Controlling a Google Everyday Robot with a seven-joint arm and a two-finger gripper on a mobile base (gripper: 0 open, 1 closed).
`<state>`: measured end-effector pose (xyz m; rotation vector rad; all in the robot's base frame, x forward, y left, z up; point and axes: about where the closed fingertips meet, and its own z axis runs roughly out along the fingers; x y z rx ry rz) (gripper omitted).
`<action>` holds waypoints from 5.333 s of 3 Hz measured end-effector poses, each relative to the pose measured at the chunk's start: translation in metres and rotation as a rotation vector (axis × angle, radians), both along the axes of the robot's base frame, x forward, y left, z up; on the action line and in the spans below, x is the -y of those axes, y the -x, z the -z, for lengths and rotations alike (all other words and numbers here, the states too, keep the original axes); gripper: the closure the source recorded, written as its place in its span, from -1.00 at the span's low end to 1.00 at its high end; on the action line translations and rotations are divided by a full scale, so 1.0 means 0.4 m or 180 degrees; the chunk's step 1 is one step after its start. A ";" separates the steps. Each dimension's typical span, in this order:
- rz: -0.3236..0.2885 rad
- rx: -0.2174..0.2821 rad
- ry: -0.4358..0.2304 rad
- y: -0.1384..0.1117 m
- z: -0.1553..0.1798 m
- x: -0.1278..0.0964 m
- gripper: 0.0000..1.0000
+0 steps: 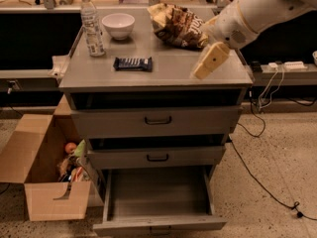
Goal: Place rxbar blueberry into bottom drawer
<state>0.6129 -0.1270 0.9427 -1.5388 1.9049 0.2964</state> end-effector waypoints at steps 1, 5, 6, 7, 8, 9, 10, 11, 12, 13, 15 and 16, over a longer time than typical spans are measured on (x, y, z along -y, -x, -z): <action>-0.0024 -0.0045 -0.0192 -0.038 0.020 -0.019 -1.00; -0.0150 -0.0277 -0.0778 -0.273 0.159 -0.205 -1.00; -0.0219 -0.0211 -0.0953 -0.316 0.188 -0.262 -1.00; -0.0238 -0.0137 -0.1057 -0.348 0.231 -0.304 -1.00; -0.0283 -0.0086 -0.1194 -0.379 0.254 -0.361 -1.00; -0.0279 -0.0102 -0.1289 -0.395 0.264 -0.392 -1.00; -0.0317 -0.0220 -0.1351 -0.399 0.283 -0.440 -0.97; -0.0332 -0.0303 -0.1369 -0.397 0.296 -0.463 -0.52; -0.0337 -0.0317 -0.1374 -0.395 0.296 -0.468 -0.06; -0.0386 -0.0133 -0.1414 -0.377 0.232 -0.458 0.56; -0.0564 0.0637 -0.1689 -0.273 0.009 -0.410 1.00; -0.0646 0.0771 -0.1727 -0.255 -0.016 -0.403 1.00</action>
Offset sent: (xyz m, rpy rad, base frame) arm 0.0152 0.0076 -0.0080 0.0602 0.0140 0.0073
